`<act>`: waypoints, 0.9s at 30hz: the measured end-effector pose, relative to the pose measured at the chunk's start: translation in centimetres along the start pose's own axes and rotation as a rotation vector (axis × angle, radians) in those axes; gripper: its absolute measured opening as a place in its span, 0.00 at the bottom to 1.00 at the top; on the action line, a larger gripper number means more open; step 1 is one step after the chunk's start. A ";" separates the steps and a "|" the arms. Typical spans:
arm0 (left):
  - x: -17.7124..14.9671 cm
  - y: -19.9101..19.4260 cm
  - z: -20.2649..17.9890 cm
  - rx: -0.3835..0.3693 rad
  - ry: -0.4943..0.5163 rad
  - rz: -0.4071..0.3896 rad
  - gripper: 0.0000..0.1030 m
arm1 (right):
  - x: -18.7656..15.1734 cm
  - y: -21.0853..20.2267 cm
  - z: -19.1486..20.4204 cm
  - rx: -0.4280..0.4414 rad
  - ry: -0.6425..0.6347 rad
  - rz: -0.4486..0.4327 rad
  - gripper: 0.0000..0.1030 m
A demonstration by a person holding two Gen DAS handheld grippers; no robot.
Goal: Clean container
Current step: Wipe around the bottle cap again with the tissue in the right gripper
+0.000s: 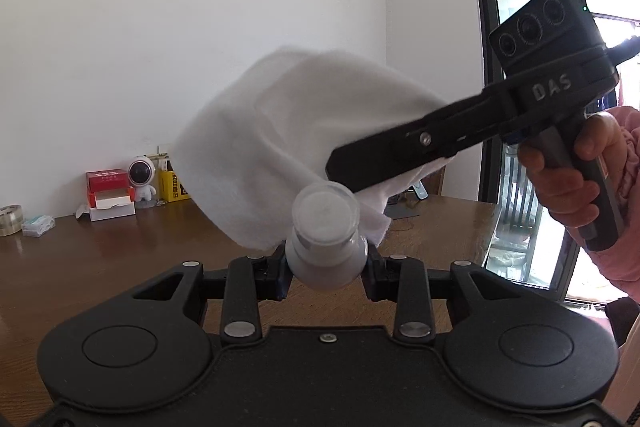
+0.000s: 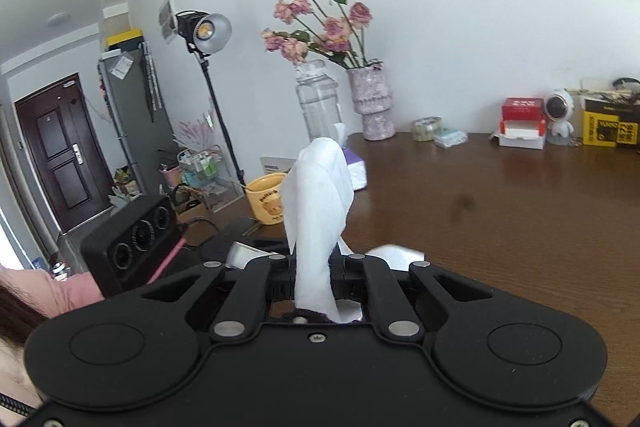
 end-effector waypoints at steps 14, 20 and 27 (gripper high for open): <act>0.6 -1.3 0.5 0.014 -0.010 -0.032 0.32 | -2.4 -1.3 -6.7 -0.208 0.105 0.059 0.07; 0.6 -1.3 0.1 0.016 -0.004 -0.023 0.32 | -2.8 -0.9 -6.4 -0.171 0.119 0.047 0.07; 0.5 -0.7 -0.1 0.015 0.001 -0.020 0.32 | -0.3 -0.3 -1.1 0.015 0.057 -0.006 0.07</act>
Point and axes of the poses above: each gripper's, at about its wrist camera, not at the fingertips, and y roughly the way its jaws point, z to its left, x to its top, the point moved 9 cm from there along y, roughly the way its jaws point, and after that the axes turned 4 degrees about x, right-handed, at the moved point
